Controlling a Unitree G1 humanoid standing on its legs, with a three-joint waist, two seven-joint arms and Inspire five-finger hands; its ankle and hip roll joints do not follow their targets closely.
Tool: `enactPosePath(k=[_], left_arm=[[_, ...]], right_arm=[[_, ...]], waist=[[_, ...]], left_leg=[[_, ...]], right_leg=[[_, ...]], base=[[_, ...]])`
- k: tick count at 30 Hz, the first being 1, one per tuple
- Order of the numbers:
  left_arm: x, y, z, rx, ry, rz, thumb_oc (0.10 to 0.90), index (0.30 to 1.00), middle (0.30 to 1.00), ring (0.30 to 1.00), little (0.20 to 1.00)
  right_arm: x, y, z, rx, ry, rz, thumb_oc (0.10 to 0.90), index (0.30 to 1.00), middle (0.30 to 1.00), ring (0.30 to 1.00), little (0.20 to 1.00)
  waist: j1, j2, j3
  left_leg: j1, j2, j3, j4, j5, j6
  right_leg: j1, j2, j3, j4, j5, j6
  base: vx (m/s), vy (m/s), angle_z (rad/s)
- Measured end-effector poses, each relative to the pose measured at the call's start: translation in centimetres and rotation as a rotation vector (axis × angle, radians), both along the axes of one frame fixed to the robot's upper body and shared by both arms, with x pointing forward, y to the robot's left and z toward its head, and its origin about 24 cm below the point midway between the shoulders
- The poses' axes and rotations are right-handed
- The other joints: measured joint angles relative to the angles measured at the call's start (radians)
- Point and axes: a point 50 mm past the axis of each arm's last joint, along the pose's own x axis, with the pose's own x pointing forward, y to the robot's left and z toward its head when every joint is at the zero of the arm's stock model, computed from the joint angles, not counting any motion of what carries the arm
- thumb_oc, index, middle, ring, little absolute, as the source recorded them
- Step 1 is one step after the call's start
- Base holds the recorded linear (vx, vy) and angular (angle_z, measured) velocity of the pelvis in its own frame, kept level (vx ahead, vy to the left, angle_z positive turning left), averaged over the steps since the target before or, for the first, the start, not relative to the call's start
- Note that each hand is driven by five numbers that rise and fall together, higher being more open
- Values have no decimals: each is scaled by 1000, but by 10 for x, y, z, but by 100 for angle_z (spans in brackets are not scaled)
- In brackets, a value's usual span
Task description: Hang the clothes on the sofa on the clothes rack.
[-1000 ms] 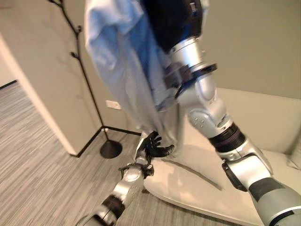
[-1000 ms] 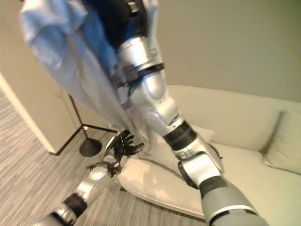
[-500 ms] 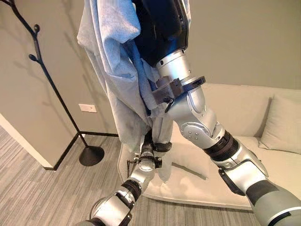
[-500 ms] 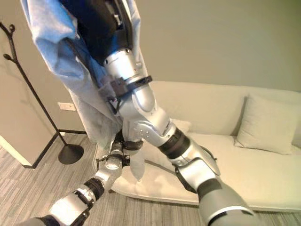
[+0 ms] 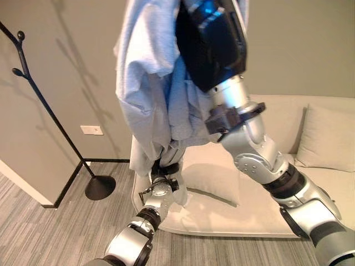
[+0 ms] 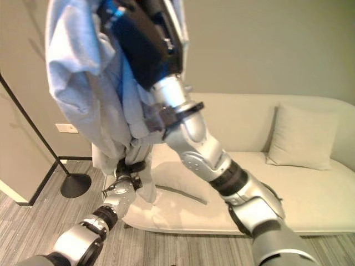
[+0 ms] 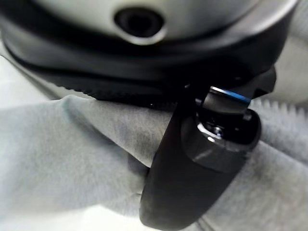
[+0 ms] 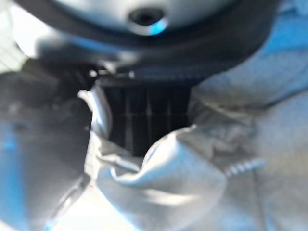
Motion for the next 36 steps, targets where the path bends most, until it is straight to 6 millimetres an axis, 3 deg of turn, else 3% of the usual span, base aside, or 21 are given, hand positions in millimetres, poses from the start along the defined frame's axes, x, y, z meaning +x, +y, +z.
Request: enactPosePath(k=[4,8,11,13,15,16,20,21,22,25,27,28,29,30,31,32,33,34,36], left_arm=[[-1,36,25,-19,-139,166,400,300,300,300,300],[-20,101,64,220,-345,379,400,300,300,300,300],[-31,128,79,370,-408,457,400,300,300,300,300],[-49,139,92,457,-479,471,400,300,300,300,300],[-54,141,98,505,-511,476,400,300,300,300,300],[-55,143,102,554,-527,470,400,300,300,300,300],[-59,148,121,611,-607,467,400,300,300,300,300],[-66,154,120,644,-610,481,400,300,300,300,300],[-72,160,120,673,-606,490,400,300,300,300,300],[-73,163,123,684,-618,504,400,300,300,300,300],[-71,157,122,679,-625,475,400,300,300,300,300],[-68,150,120,674,-629,439,400,300,300,300,300],[-65,142,119,666,-636,397,400,300,300,300,300],[-62,135,119,655,-649,360,400,300,300,300,300],[-57,127,123,671,-675,284,400,300,300,300,300],[-56,125,125,674,-688,264,400,300,300,300,300],[-56,126,125,681,-690,260,400,300,300,300,300],[-56,127,125,684,-686,258,400,300,300,300,300],[-56,130,129,713,-699,233,400,300,300,300,300]], right_arm=[[3,-29,-17,69,51,-40,400,300,300,300,300],[1,-59,-44,96,131,-79,400,300,300,300,300],[2,-69,-50,91,151,-85,400,300,300,300,300],[0,-74,-49,85,113,-68,400,300,300,300,300],[-1,-79,-50,96,108,-72,400,300,300,300,300],[-1,-84,-51,101,106,-77,400,300,300,300,300],[-1,-99,-66,107,154,-117,400,300,300,300,300],[-3,-97,-78,104,190,-102,400,300,300,300,300],[-4,-95,-87,106,221,-89,400,300,300,300,300],[-7,-96,-101,91,274,-76,400,300,300,300,300],[-10,-101,-112,148,299,-81,400,300,300,300,300],[-12,-106,-117,194,312,-101,400,300,300,300,300],[-14,-112,-120,229,318,-124,400,300,300,300,300],[-16,-119,-120,242,317,-150,400,300,300,300,300],[-24,-126,-135,312,348,-193,400,300,300,300,300],[-33,-126,-147,344,400,-202,400,300,300,300,300],[-34,-124,-154,340,430,-201,400,300,300,300,300],[-35,-122,-157,336,449,-197,400,300,300,300,300],[-38,-114,-160,334,459,-181,400,300,300,300,300]], waist=[[27,1,0],[83,1,4],[118,2,5],[148,-10,15],[163,-21,23],[190,-31,35],[198,-65,70],[197,-86,82],[192,-102,95],[181,-134,115],[155,-123,125],[144,-110,131],[140,-92,136],[138,-66,143],[132,-104,149],[125,-124,149],[141,-149,147],[150,-153,146],[162,-160,147]], left_leg=[[2,9,-27,0,0,0],[-5,25,-61,1,3,-5],[-8,33,-88,1,7,-11],[-14,37,-99,1,8,-12],[-19,37,-110,1,9,-15],[-28,36,-123,2,12,-19],[-58,32,-162,2,21,-33],[-66,33,-155,33,-3,-29],[-66,50,-133,55,-26,-24],[-92,201,-157,115,-35,-100],[-106,342,-164,117,-15,-145],[-106,369,-174,97,3,-175],[-103,363,-195,68,14,-190],[-96,350,-208,54,17,-183],[-91,241,-218,47,28,-188],[-119,182,-222,80,20,-188],[-137,151,-219,122,-8,-180],[-151,133,-219,148,-24,-163],[-180,68,-212,181,-52,-115]], right_leg=[[16,7,-26,0,-9,-4],[28,23,-62,0,-21,-18],[39,30,-79,0,-25,-22],[38,32,-90,0,-28,-23],[41,32,-104,0,-31,-25],[42,28,-120,5,-32,-21],[37,14,-167,7,-29,-26],[42,-7,-167,7,-29,-35],[50,-17,-157,8,-37,-43],[44,-39,-159,8,-23,-19],[43,-64,-161,9,-20,31],[45,-95,-165,9,-14,65],[47,-126,-167,8,-3,103],[57,-156,-176,8,8,140],[87,-267,-196,9,22,198],[81,-313,-226,30,61,150],[64,-345,-226,48,117,121],[58,-363,-228,52,156,95],[14,-432,-221,98,295,59]], base=[[-17,-64,18],[-25,-69,23],[-52,-53,21],[-55,-22,16],[-82,39,24],[-130,107,40],[-41,179,36],[-37,296,4],[-70,332,2],[-42,379,-1],[79,462,14],[133,469,27],[132,511,29],[131,542,46],[105,514,77],[78,499,65],[22,435,39],[8,420,17],[-7,373,28]])
